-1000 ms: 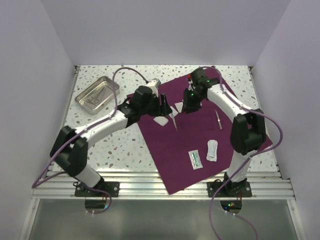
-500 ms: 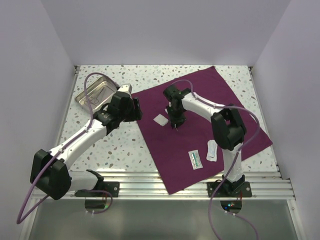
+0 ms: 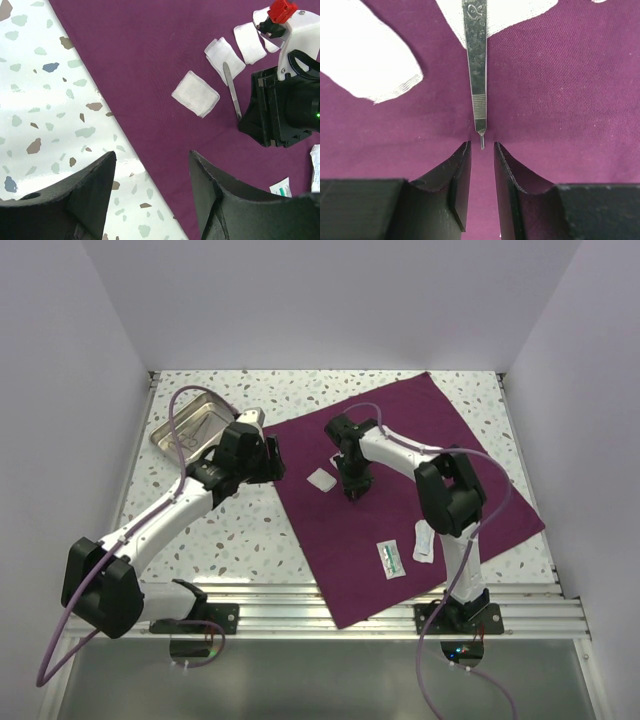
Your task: Prepare the surgical pack
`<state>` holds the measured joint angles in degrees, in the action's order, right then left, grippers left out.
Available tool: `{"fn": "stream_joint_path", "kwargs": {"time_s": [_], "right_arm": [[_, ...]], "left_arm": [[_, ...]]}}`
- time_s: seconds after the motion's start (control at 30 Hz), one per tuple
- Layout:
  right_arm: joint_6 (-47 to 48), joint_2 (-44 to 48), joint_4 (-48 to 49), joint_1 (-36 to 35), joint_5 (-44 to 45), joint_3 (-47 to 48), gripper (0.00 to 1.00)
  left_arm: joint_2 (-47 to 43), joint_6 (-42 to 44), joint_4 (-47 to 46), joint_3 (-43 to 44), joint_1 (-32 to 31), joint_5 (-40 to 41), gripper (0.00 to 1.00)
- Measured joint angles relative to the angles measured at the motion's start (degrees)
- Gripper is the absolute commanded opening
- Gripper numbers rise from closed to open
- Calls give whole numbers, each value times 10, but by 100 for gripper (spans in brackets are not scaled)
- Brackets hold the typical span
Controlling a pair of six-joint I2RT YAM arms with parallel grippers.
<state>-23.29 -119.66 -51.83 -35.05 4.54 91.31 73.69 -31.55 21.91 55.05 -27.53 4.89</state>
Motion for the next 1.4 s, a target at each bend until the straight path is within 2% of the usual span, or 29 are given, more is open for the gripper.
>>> {"fn": "stream_joint_path", "kwargs": {"time_s": [0.3, 0.6, 0.87, 1.0, 1.23, 1.4], "right_arm": [[2, -15, 1, 0, 0, 0, 21], [4, -14, -1, 1, 5, -2, 0], [11, -11, -17, 1, 1, 7, 0], [23, 12, -21, 1, -26, 7, 0], [34, 127, 17, 1, -110, -54, 0], [20, 189, 63, 1, -178, -104, 0]], "left_arm": [[6, 11, 0, 0, 7, -9, 63], [6, 12, 0, 0, 12, -16, 64], [38, 7, 20, 29, 13, -33, 64], [55, -5, 26, 45, 16, -72, 65], [71, -62, -5, 47, 20, -172, 66], [84, -117, -73, 34, 20, -235, 66]]}}
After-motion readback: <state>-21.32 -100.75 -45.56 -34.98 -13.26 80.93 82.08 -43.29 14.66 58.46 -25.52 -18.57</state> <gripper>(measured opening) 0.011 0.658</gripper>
